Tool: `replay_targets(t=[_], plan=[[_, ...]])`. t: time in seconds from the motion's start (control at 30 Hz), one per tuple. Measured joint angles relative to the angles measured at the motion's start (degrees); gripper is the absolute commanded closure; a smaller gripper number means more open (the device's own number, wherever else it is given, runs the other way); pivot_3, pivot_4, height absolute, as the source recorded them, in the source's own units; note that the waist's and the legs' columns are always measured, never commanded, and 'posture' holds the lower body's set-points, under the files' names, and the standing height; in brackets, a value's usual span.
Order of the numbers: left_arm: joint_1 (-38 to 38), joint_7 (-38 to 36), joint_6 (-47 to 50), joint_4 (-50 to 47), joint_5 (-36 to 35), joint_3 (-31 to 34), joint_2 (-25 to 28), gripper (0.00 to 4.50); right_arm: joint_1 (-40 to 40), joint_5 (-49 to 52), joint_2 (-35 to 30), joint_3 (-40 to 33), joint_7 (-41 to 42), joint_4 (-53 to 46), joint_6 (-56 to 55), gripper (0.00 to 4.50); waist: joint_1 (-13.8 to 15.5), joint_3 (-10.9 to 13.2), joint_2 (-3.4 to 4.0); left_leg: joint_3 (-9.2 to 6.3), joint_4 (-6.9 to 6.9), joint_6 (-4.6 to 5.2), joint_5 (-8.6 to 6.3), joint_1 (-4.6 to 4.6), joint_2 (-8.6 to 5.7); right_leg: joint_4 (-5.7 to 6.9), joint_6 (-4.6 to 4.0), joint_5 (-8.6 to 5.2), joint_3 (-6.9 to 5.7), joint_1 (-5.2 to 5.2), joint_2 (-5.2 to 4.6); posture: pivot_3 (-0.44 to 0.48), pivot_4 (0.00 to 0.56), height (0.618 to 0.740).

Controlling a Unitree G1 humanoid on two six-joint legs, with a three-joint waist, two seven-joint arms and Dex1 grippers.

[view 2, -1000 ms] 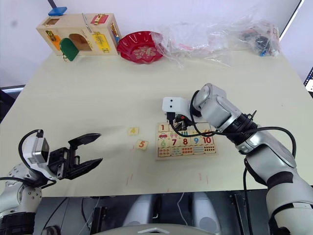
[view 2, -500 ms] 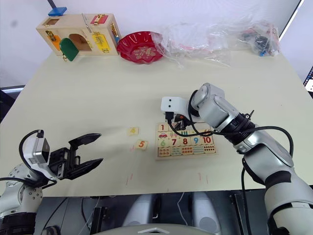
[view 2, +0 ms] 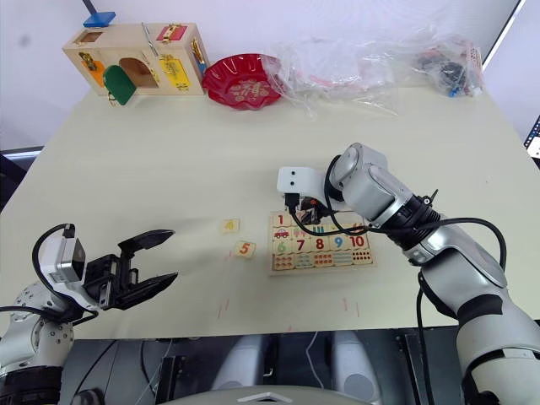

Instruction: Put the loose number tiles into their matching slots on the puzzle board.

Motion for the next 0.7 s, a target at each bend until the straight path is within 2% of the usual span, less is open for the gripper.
replay_targets(t=[0.7], plan=[[-0.71, 0.00, 0.00, 0.05, 0.28, -0.52, -0.04, 0.00, 0.02, 0.03, -0.50, 0.19, 0.04, -1.58, 1.10, 3.61, 0.03, 0.00, 0.00, 0.00, 0.00, 0.00, 0.00, 0.00, 0.00, -0.01, 0.00, 0.00, 0.00, 0.00, 0.00, 0.000, 0.150, 0.740]])
